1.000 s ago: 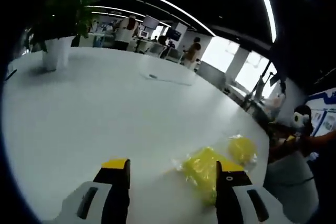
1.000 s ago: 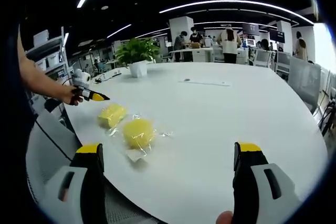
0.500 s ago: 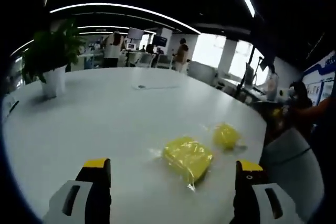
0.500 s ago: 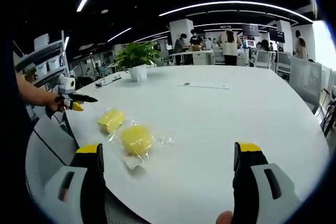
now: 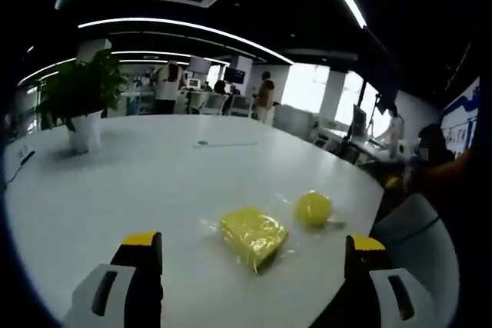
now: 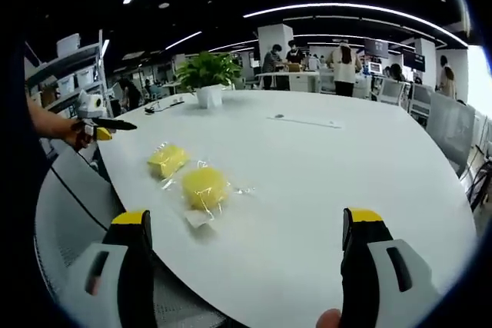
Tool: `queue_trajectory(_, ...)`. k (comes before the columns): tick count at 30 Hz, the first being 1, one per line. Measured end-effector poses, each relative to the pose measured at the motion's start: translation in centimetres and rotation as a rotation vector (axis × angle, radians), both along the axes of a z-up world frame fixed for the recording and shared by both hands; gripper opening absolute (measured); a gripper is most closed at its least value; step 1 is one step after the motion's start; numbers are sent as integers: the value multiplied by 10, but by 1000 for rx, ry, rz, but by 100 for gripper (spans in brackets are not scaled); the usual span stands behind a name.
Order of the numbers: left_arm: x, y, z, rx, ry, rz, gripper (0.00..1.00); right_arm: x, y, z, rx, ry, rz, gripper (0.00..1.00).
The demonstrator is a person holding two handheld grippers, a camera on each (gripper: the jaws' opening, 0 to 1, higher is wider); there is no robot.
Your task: Compare the silicone blocks by pressing each to a similar depth, holding the contact briefly, and releasing to observe deformation and rebound differences across the visible hardness samples.
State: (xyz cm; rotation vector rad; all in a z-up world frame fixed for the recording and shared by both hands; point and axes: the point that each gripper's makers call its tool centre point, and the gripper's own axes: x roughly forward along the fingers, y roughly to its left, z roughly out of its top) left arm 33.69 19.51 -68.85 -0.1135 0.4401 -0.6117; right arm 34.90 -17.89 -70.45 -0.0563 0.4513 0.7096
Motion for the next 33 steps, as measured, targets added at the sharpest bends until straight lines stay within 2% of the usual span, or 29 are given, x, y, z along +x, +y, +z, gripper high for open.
queue_trajectory(4,2,-2,2,-5,0,4,100,-5,-8,-6,-12,9,-6,97)
queue_trajectory(13,10,-14,11,-13,3,-5,100,-1,-11,-3,-3,4,-14,97)
queue_trajectory(21,14,-28,5,-17,32,-33,100,-4,-13,2,3,-5,-18,97)
queue_trajectory(22,15,-30,6,-30,44,-30,100,-5,-15,3,7,-4,-21,97)
queue_trajectory(23,15,-35,7,-77,83,-19,100,-6,-15,3,7,-5,-22,97)
queue_trajectory(24,17,-39,9,-100,94,-22,100,-6,-15,4,5,-7,-22,97)
queue_trajectory(27,21,-49,4,-156,193,-8,100,-5,-18,2,11,-2,-32,97)
queue_trajectory(29,28,-53,7,-168,183,-6,100,-6,-18,2,15,-1,-33,97)
queue_trajectory(33,34,-65,8,-184,207,-21,100,-7,-15,1,18,2,-27,97)
